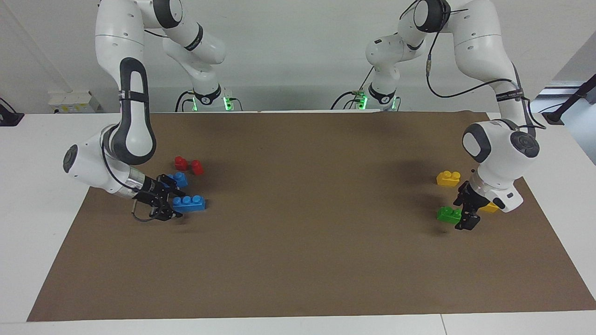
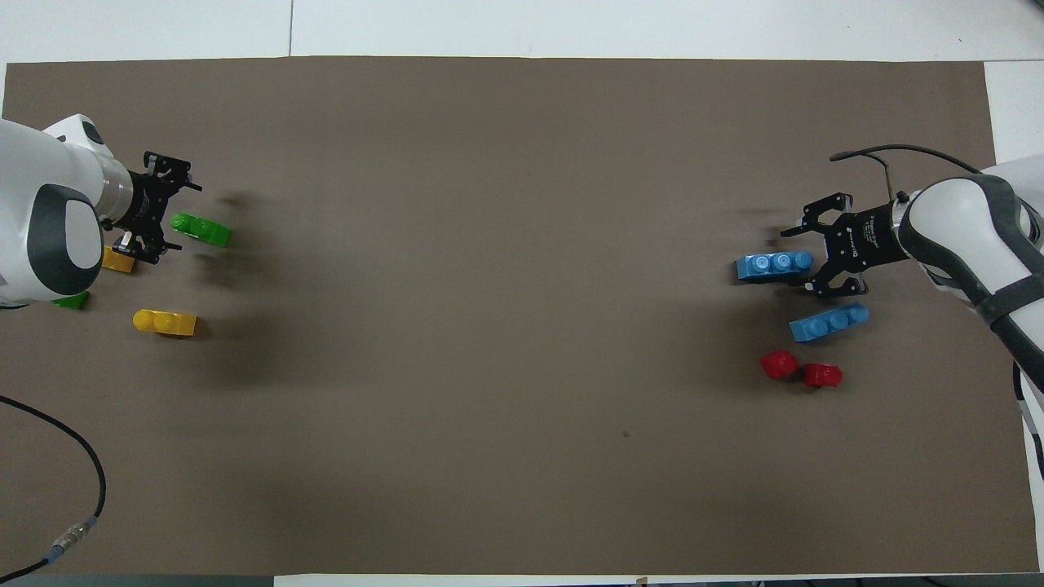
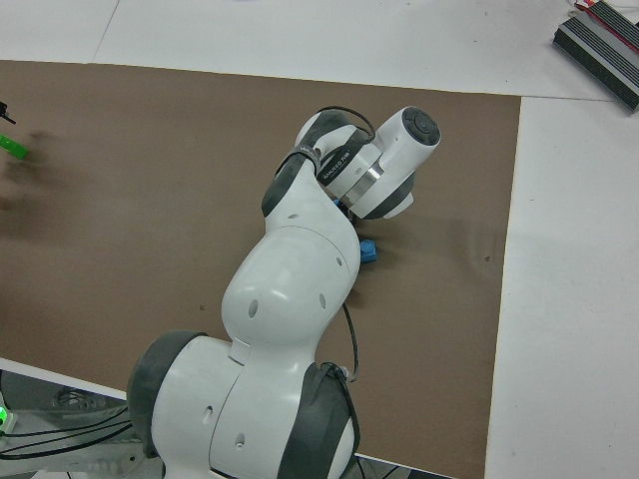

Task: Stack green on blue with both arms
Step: 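Close the left gripper on the green brick while the right gripper grasps the blue brick, then carry the blue brick to center with the right gripper while the left gripper lifts green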

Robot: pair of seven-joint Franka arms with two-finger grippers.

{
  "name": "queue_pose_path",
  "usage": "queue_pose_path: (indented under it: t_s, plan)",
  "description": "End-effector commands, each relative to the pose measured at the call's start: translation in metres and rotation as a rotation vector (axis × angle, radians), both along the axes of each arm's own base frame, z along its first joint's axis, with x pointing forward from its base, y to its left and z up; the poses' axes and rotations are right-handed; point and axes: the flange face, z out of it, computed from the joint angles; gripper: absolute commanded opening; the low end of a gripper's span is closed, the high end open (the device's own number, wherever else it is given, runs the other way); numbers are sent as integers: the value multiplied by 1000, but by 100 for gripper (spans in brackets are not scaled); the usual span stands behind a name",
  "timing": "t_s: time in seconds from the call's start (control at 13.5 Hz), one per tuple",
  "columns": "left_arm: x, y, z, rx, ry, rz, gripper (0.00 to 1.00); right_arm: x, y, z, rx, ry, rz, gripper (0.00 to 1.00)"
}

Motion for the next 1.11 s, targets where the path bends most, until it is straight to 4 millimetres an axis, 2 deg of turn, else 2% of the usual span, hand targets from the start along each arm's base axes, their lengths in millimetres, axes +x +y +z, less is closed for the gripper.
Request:
queue_pose_path:
  t_s: [0.0, 0.15, 0.3, 0.37, 0.52, 0.67, 0.74, 0.81, 0.89, 0.96, 1.04]
  plan:
    - [1, -2, -6, 20, -16, 9, 97, -11, -7, -8, 31, -39, 0, 67]
    - [0, -3, -7, 20, -19, 7, 90, -12, -8, -8, 40, -48, 13, 53]
    - [-3, -5, -12, 26, -23, 3, 86, -11, -8, -7, 43, -47, 13, 48]
    - [-5, -5, -15, 39, -22, -8, 83, -11, -10, -7, 44, -47, 12, 40]
    - [-6, -5, -16, 41, -22, -9, 66, -12, -17, -6, 42, -52, 6, 39]
    - [-5, -3, -14, 44, -25, -7, 58, -12, -19, -6, 43, -53, 5, 28]
    - [-5, -3, -14, 43, -25, -6, 50, -12, -18, -6, 44, -53, 6, 16]
    - [-5, -4, -14, 43, -25, -8, 40, -10, -15, -5, 42, -58, 13, 1]
    - [-5, -4, -14, 44, -26, -7, 35, -8, -13, -3, 41, -74, 39, 0]
    - [-4, -4, -13, 44, -26, -6, 25, -5, -10, 0, 43, -99, 78, 0]
    - [-4, -3, -13, 46, -27, -3, 10, 7, -1, 16, 42, -124, 93, 0]
